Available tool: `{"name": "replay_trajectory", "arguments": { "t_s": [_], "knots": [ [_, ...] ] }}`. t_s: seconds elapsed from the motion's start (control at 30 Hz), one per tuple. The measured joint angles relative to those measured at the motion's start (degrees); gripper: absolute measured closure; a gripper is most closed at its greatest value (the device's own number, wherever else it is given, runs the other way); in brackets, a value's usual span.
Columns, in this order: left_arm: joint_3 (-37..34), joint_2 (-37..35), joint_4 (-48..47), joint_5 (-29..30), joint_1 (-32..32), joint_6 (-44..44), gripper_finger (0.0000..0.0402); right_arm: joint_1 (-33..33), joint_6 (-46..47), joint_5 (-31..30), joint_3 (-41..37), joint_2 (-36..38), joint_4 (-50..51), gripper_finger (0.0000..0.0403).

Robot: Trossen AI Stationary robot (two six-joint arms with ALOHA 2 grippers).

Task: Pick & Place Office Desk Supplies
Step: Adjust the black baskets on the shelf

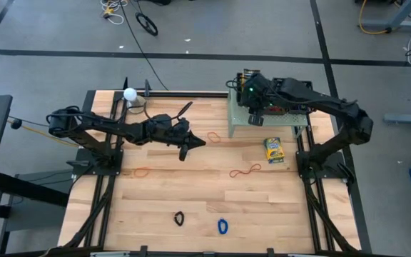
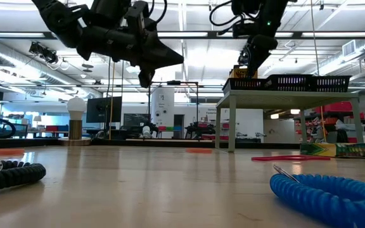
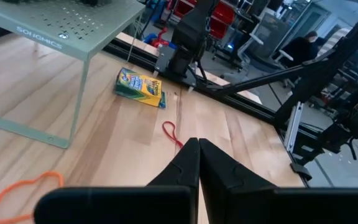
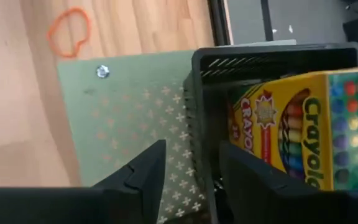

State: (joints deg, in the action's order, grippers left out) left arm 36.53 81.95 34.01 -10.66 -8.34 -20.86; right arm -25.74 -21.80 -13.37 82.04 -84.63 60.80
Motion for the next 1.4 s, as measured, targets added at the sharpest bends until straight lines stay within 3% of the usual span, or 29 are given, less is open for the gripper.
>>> {"name": "replay_trajectory", "arguments": {
  "t_s": [0.67, 1.4],
  "knots": [
    [-0.1, 0.0, -0.3, 0.5, 0.1, -0.4, 0.0392, -0.7, -6.8, -1.3, 0.0, -3.5, -2.9, 0.0375],
    [-0.1, 0.0, -0.4, 0.6, 0.1, -0.4, 0.0391, 2.4, -10.6, 1.6, 0.0, -3.4, -3.1, 0.0374]
  ]
}}
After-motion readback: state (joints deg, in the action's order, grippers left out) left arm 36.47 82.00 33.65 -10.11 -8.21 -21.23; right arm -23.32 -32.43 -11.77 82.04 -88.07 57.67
